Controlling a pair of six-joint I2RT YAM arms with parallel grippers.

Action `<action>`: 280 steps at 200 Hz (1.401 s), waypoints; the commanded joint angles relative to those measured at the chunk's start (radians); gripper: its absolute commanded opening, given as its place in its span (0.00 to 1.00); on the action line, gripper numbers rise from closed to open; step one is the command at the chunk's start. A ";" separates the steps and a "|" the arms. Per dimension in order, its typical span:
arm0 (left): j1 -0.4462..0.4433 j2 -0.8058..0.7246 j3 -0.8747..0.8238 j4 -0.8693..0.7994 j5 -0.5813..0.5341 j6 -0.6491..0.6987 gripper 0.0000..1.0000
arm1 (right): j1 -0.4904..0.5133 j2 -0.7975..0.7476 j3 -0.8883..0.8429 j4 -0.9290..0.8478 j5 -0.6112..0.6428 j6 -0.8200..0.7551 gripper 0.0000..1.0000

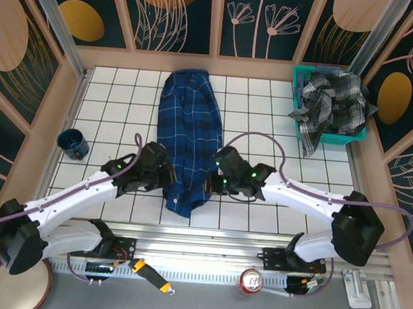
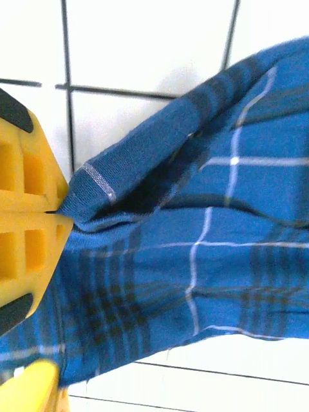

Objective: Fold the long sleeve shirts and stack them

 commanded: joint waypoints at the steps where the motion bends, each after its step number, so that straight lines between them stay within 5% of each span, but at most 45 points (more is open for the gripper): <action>1: 0.080 0.024 0.056 0.010 -0.034 0.066 0.00 | -0.071 -0.015 0.078 0.041 0.041 -0.057 0.00; 73: 0.345 0.246 0.265 0.175 0.023 0.131 0.00 | -0.271 0.281 0.396 0.136 -0.017 -0.236 0.00; 204: 0.536 0.848 0.721 0.266 0.198 0.161 0.00 | -0.469 0.882 1.022 0.182 -0.247 -0.352 0.00; 219: 0.546 0.898 0.765 0.251 0.210 0.168 0.32 | -0.481 0.935 1.086 0.160 -0.235 -0.364 0.07; 245: 0.563 0.929 0.847 0.224 0.194 0.195 0.40 | -0.511 0.976 1.219 0.089 -0.203 -0.401 0.42; 265: 0.566 0.928 0.929 0.179 0.180 0.241 0.56 | -0.511 0.891 1.133 0.142 -0.174 -0.464 0.47; 280: 0.566 0.908 0.955 0.154 0.152 0.284 0.57 | -0.472 0.769 0.943 0.250 -0.169 -0.551 0.49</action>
